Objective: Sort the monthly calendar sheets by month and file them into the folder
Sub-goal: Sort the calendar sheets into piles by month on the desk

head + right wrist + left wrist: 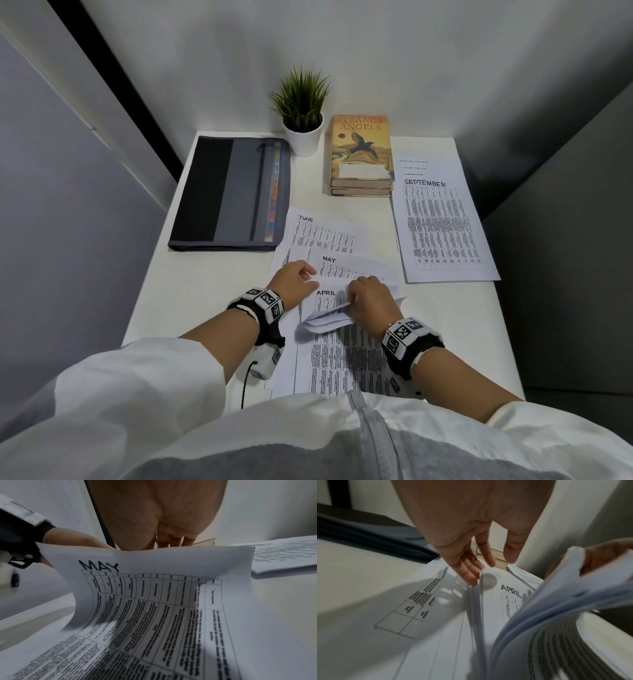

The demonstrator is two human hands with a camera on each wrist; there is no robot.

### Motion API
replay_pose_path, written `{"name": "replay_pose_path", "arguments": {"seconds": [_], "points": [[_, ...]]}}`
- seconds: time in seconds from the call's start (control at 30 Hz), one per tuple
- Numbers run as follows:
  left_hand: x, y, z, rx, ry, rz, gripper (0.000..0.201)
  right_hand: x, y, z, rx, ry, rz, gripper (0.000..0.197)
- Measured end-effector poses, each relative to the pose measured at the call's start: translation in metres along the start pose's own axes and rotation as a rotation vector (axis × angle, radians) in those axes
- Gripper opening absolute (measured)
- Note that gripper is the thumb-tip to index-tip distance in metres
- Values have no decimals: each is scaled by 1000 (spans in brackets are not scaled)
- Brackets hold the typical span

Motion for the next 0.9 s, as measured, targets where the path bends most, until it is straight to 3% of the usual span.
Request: {"name": "replay_pose_path", "arguments": {"seconds": [0.17, 0.37, 0.53, 0.73, 0.9], "points": [[-4, -2, 3, -57, -71, -49, 16, 1, 1, 0, -48, -90, -13, 12], [-1, -1, 4, -98, -180, -19, 12, 6, 5, 5, -39, -2, -67, 24], [0, -3, 4, -116, -161, -30, 13, 7, 10, 5, 14, -176, 89, 42], [1, -4, 5, -136, -170, -23, 15, 4, 8, 4, 9, -101, -7, 42], [0, -4, 8, -117, -175, -18, 15, 5, 9, 6, 8, -56, -62, 22]]}}
Point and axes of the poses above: each hand's wrist, its own y-axis away from the middle knuckle, its own z-axis out of the palm, x = y × z, the point moved 2 cm from there along -y, towards the middle knuckle, and after that the axes turned 4 degrees about -z, right-handed, at the moved point
